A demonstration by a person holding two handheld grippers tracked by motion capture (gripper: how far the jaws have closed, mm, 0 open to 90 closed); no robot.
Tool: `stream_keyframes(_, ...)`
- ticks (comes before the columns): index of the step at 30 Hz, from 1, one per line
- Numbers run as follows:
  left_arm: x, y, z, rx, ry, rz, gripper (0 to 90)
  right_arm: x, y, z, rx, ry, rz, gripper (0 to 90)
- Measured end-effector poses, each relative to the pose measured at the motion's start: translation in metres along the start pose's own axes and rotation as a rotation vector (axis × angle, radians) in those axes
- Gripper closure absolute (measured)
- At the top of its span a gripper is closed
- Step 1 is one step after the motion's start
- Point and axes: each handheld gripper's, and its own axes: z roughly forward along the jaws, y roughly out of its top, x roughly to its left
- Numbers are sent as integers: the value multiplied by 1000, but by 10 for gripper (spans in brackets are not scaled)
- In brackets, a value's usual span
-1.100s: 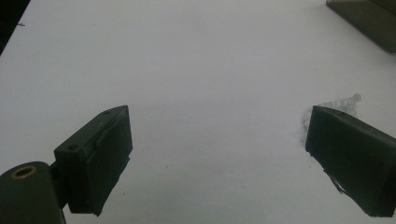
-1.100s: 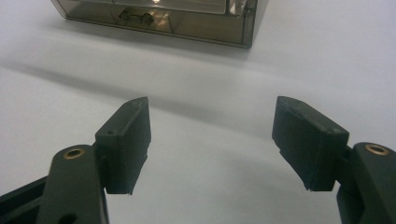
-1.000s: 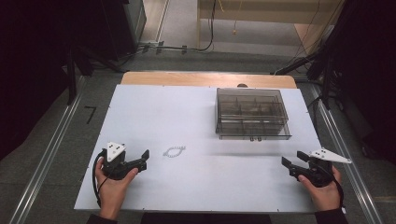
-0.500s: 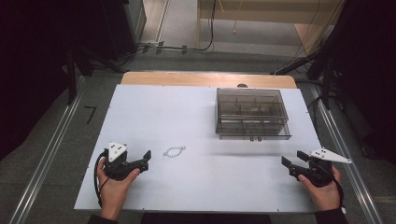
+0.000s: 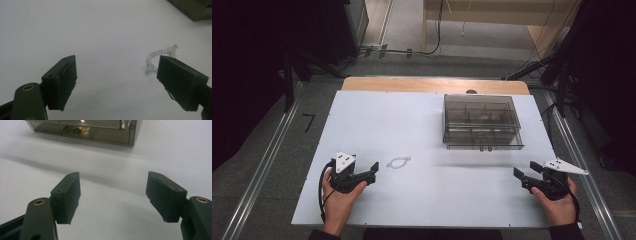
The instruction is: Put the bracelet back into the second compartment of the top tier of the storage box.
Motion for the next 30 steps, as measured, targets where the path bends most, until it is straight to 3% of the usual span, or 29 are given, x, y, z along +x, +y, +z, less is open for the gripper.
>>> stream_keyframes(5,-2,0,2,9,-19,5,228,0,0,0,-2,1,-1,262)
stream_keyframes(8,-3,0,4,23,-49,13,319,0,0,0,-2,1,-3,263)
stream_keyframes(21,-11,2,15,61,-65,71,360,0,0,1,-2,3,-5,265)
stream_keyframes(30,-13,3,19,65,-94,90,477,0,0,1,-1,3,-6,266)
